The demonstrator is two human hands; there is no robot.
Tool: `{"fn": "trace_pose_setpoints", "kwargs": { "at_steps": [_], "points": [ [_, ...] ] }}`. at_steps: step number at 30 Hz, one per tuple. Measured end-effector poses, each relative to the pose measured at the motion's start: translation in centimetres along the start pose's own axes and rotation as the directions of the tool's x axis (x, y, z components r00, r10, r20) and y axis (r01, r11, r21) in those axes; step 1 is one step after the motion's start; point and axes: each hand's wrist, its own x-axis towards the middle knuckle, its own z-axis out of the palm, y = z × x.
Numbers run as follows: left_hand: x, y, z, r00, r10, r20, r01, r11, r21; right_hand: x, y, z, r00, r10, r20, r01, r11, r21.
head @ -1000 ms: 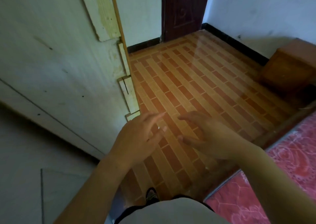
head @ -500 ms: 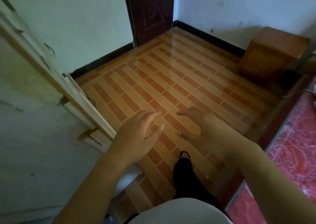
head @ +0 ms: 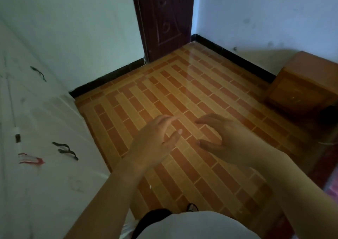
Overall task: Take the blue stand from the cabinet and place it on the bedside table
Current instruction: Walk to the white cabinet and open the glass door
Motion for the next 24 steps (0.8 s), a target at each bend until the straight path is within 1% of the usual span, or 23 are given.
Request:
{"fn": "trace_pose_setpoints", "kwargs": {
  "at_steps": [4, 9, 13, 16, 20, 24],
  "points": [
    [3.5, -2.4, -1.9, 0.997, -0.051, -0.060, 0.051, 0.999, -0.004, 6.6, 1.4, -1.1, 0.993, -0.100, 0.062, 0.099, 0.995, 0.006],
    [8.4, -6.6, -4.2, 0.981, -0.136, -0.139, 0.132, 0.990, -0.037, 15.8, 1.2, -1.6, 0.970, -0.218, 0.108, 0.214, 0.976, 0.051],
    [13.9, -10.3, -6.8, 0.965, -0.166, -0.205, 0.157, 0.986, -0.058, 24.2, 0.8, -2.4, 0.951, -0.273, 0.145, 0.265, 0.962, 0.074],
    [18.0, -13.3, -10.2, 0.950, -0.196, -0.242, 0.189, 0.981, -0.051, 31.0, -0.6, -3.6, 0.935, -0.317, 0.160, 0.313, 0.948, 0.049],
    [21.7, -17.5, -15.7, 0.909, -0.285, -0.303, 0.280, 0.958, -0.063, 39.6, -3.6, -5.0, 0.898, -0.405, 0.173, 0.398, 0.914, 0.075],
    [22.9, -20.9, -20.3, 0.853, -0.338, -0.397, 0.357, 0.934, -0.028, 46.7, -7.4, -5.6, 0.846, -0.498, 0.193, 0.493, 0.867, 0.073]
  ]
}}
